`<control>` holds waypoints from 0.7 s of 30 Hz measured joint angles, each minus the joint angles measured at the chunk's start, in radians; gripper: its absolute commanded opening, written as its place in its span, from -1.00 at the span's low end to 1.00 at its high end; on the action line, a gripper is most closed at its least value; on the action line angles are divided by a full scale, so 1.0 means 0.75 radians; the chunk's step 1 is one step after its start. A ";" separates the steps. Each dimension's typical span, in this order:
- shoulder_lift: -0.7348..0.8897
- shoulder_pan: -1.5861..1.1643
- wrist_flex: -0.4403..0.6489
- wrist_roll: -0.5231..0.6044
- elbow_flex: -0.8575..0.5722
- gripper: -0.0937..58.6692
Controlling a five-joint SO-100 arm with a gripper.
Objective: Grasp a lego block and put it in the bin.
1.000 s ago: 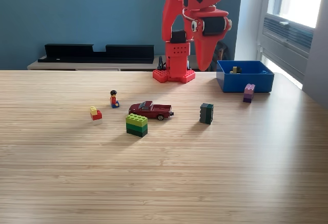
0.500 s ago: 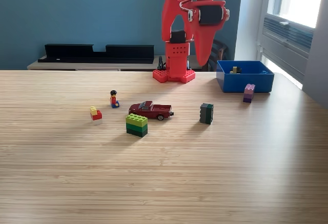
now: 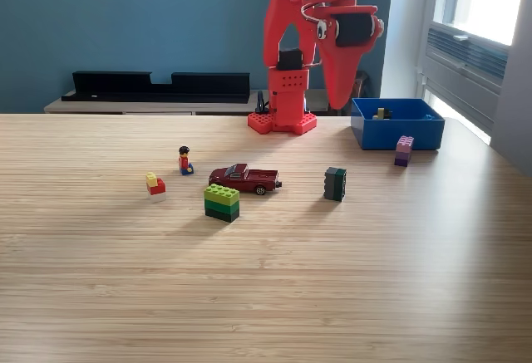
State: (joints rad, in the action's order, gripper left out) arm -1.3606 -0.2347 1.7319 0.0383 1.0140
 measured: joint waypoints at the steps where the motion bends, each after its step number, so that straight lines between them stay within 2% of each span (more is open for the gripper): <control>1: 0.000 -0.004 -0.002 0.000 0.025 0.04; 6: 0.000 -0.002 -0.129 0.055 0.209 0.07; 21: 0.004 -0.002 -0.646 0.213 0.638 -0.12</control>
State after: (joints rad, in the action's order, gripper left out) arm -1.3576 -0.2362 1.2471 0.1979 1.4926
